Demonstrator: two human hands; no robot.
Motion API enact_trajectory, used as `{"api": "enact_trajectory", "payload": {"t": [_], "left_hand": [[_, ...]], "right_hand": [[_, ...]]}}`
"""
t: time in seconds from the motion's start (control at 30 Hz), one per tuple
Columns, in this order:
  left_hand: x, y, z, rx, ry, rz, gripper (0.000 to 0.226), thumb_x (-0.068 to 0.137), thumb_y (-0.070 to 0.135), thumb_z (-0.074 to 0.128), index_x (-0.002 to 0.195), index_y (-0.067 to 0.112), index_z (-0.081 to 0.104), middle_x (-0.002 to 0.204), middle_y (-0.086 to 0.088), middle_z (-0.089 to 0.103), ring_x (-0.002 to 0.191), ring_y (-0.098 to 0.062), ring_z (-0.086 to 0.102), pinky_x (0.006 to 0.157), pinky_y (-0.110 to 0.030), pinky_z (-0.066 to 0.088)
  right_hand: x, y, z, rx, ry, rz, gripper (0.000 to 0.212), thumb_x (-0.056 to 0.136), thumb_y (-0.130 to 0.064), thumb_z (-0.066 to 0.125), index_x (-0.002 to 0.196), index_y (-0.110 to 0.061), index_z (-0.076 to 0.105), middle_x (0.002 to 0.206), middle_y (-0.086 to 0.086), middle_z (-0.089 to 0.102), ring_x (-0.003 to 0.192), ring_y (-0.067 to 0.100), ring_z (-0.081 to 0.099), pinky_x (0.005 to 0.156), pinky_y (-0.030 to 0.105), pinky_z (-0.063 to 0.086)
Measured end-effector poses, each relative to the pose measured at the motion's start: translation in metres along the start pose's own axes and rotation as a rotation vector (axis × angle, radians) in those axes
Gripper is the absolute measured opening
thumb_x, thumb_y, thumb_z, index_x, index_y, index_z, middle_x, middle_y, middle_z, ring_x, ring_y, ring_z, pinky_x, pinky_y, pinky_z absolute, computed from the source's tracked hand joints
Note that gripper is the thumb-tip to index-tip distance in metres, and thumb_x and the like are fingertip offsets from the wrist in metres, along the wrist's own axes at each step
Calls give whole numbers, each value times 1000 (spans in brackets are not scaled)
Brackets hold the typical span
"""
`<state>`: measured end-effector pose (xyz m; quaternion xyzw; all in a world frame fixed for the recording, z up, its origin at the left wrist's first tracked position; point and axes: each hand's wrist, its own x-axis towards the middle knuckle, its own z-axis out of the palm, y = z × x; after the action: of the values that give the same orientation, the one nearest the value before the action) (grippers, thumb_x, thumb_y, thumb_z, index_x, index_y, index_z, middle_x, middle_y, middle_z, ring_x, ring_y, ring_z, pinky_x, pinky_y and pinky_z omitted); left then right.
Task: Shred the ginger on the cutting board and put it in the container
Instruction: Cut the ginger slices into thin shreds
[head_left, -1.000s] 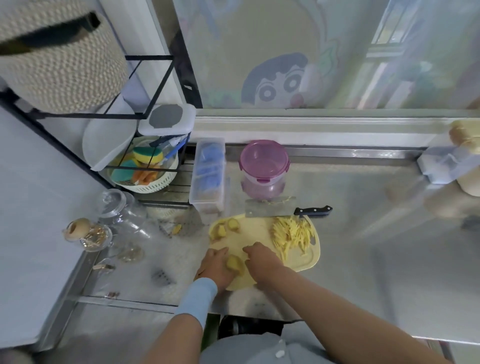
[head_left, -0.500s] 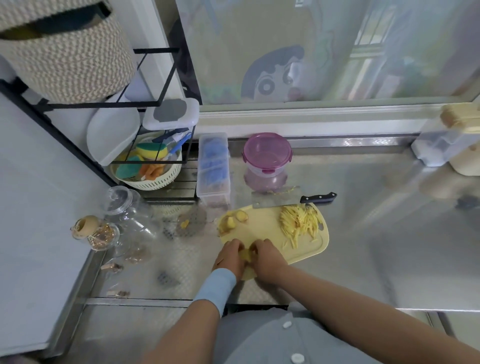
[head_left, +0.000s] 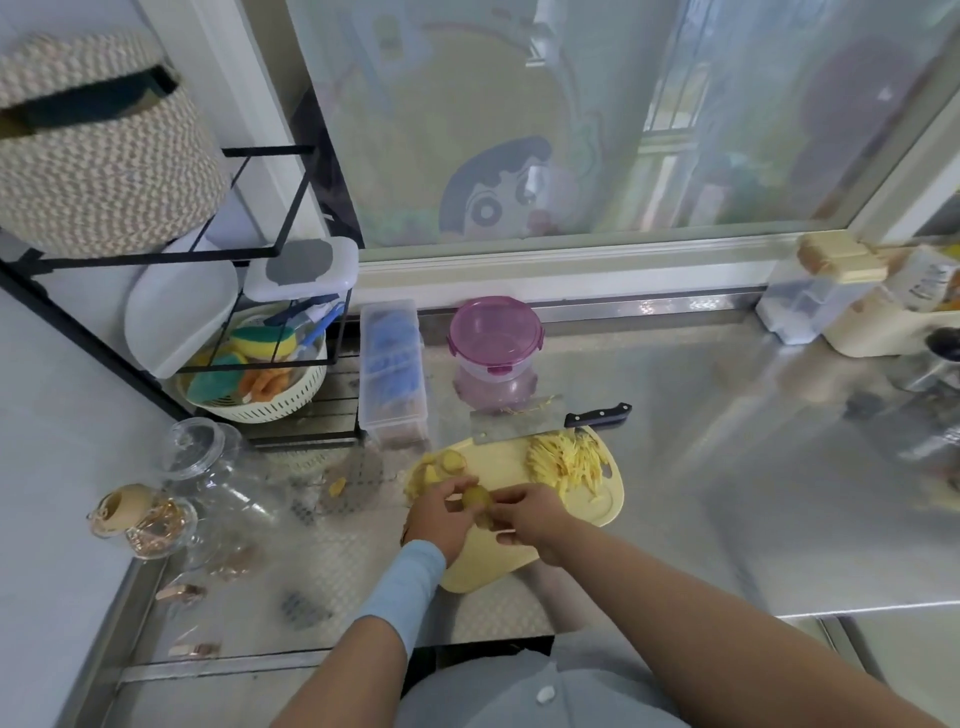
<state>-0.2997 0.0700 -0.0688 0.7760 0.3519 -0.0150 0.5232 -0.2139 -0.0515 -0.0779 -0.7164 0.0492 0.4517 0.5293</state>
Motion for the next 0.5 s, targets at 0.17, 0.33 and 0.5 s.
{"api": "enact_trajectory", "payload": {"t": [0.17, 0.33, 0.5], "left_hand": [[6, 14, -4, -167, 80, -41, 20, 82, 25, 73, 92, 40, 66, 101, 15, 67, 91, -8, 64, 90, -37, 53], [10, 9, -5, -316, 50, -73, 18, 66, 38, 78, 83, 43, 72, 92, 20, 71, 92, -11, 68, 89, -41, 55], [6, 6, -3, -484, 42, -143, 18, 80, 20, 75, 95, 30, 69, 101, 6, 71, 91, -14, 68, 87, -36, 57]], "right_hand": [[-9, -13, -6, 61, -46, -41, 13, 89, -7, 75, 101, -6, 72, 85, 9, 75, 75, 16, 71, 72, 30, 59], [-15, -20, -9, 15, -27, -68, 10, 87, -10, 78, 97, -7, 75, 84, 8, 76, 75, 16, 71, 75, 32, 60], [-18, -18, -3, 40, -41, -25, 8, 90, -9, 74, 98, -8, 75, 82, 6, 75, 72, 14, 70, 74, 33, 61]]}}
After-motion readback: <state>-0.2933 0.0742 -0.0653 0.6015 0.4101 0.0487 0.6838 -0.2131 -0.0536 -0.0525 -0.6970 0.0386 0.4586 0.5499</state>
